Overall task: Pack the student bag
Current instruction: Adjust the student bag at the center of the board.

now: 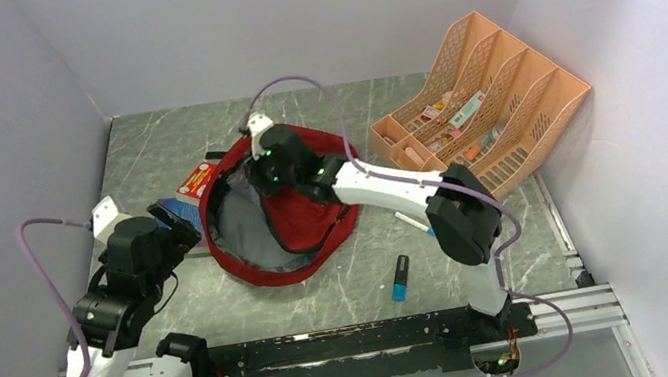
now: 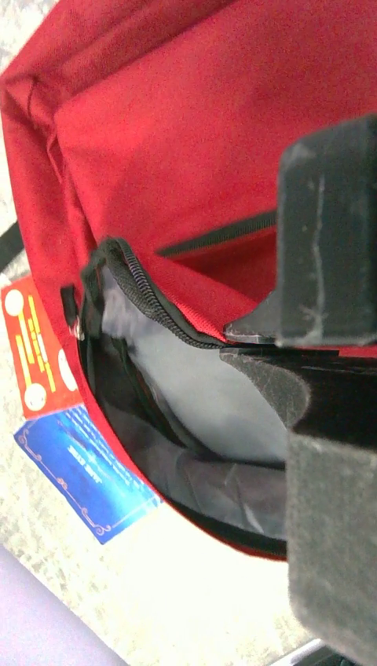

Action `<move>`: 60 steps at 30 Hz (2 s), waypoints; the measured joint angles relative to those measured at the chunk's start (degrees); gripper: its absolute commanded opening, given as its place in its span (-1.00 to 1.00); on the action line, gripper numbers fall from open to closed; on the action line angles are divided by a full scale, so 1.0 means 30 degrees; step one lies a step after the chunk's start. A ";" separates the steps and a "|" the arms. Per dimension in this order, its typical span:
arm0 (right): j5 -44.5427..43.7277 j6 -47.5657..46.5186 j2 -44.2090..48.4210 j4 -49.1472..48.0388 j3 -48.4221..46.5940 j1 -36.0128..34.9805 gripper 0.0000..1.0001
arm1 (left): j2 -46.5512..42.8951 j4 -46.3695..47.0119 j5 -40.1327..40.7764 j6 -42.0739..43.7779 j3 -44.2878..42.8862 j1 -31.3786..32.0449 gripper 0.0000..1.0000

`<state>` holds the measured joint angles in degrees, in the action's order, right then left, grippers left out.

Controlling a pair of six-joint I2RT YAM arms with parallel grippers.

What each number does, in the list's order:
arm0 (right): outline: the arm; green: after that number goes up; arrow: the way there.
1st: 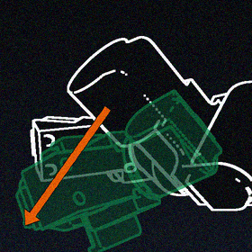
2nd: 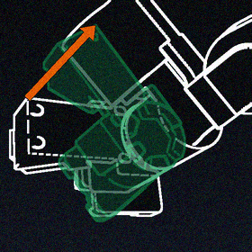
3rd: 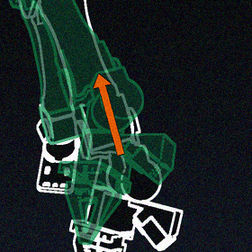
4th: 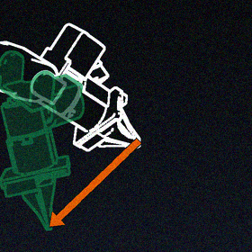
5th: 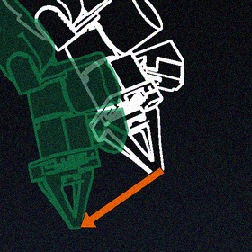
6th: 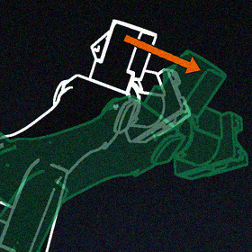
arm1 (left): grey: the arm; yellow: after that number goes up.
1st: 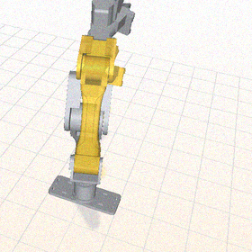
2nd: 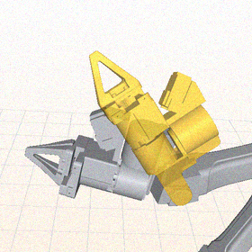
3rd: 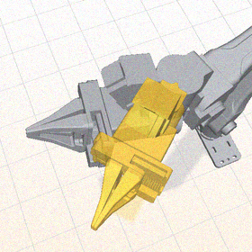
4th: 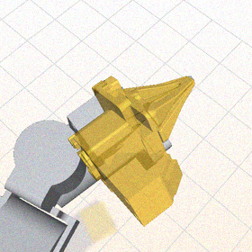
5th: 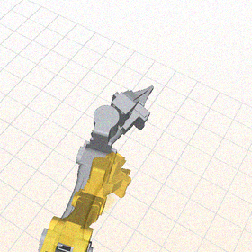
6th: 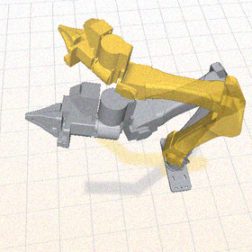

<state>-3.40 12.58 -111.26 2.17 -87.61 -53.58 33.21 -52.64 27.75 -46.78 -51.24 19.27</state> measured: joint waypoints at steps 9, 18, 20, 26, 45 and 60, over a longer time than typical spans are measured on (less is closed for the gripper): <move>0.7023 -0.0903 -0.0335 0.2317 -0.1158 0.5064 -1.00 | 0.1741 0.1188 -0.2397 0.0772 0.1734 0.0000 0.94; 1.3260 -0.2827 -0.3075 0.3985 -0.4940 0.7541 -1.00 | 0.3628 0.3344 -0.4648 0.0823 0.3373 0.0000 0.94; 1.3770 -0.3264 -0.3759 0.4364 -0.5799 0.7781 -1.00 | 0.4153 0.3759 -0.4983 0.0823 0.3687 0.0000 0.95; 1.4666 -0.5501 -0.5661 0.5399 -0.8174 0.8167 -1.00 | 0.5370 0.4721 -0.5472 0.0874 0.4226 0.0000 0.94; 1.1125 -0.6266 -0.5304 0.2667 -0.5683 1.0200 -0.28 | 0.5734 0.5894 -0.6135 0.1129 0.5144 0.0000 0.94; 0.9362 0.3854 0.4692 -0.2608 0.3985 0.9194 -0.36 | 0.6666 0.6258 -0.6135 0.1530 0.5013 0.0000 0.93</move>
<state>24.69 24.14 -97.19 -5.65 -75.66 -26.00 53.21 -33.87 9.34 -42.19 -36.21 19.27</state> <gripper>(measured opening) 0.326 0.971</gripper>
